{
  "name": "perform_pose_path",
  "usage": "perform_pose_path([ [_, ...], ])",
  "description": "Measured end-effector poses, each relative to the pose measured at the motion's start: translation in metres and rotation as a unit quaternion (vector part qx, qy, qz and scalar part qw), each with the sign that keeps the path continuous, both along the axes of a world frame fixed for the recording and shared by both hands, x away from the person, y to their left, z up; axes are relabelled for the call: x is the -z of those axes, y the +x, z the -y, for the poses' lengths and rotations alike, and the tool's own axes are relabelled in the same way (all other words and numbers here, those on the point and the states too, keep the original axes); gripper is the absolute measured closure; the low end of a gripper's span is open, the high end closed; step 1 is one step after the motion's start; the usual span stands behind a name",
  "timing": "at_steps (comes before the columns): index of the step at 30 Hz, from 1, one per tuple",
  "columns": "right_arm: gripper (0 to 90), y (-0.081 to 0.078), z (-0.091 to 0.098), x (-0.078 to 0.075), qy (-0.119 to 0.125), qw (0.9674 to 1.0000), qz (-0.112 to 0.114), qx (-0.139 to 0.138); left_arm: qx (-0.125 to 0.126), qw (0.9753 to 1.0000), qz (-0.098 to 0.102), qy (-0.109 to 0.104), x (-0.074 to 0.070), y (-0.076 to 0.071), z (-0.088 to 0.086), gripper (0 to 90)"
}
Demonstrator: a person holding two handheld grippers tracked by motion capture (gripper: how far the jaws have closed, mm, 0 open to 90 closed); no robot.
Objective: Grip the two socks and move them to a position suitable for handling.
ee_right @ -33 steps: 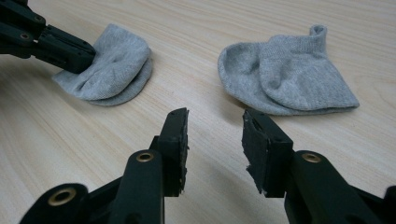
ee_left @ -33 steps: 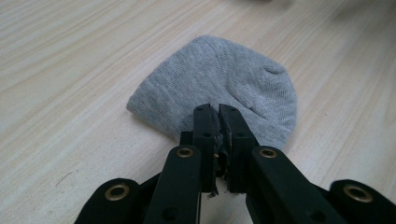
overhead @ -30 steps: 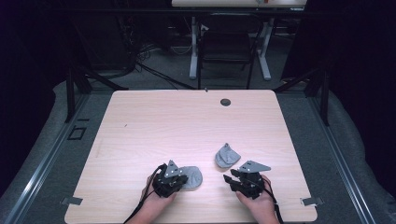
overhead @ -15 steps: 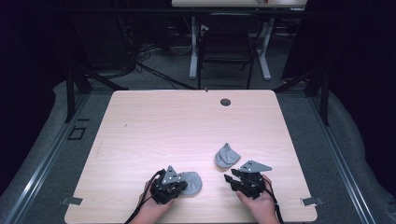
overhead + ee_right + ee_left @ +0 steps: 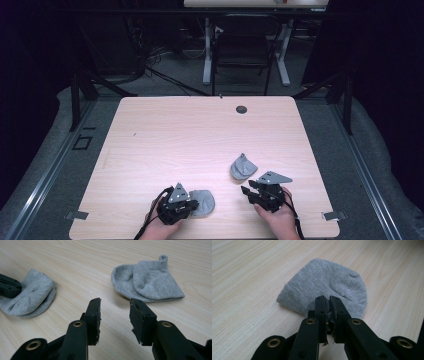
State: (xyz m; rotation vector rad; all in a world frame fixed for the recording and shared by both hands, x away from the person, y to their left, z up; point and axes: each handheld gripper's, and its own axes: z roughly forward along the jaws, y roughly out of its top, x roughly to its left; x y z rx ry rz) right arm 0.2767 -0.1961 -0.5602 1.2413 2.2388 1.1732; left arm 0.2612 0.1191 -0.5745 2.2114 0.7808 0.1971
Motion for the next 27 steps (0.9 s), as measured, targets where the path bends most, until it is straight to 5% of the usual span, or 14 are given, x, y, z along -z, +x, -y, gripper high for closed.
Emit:
perform_pose_path([
  [17, 63.7, 0.004, 0.007, -0.004, 0.001, 0.9999, 0.005, 0.015, -0.025, 0.9987, 0.020, -0.040, -0.022, 0.002, -0.020, 77.7],
  [27, 78.2, 0.022, 0.014, -0.012, -0.023, 0.9992, 0.008, 0.030, -0.050, 0.9968, 0.019, -0.060, -0.028, 0.008, -0.032, 74.5],
])
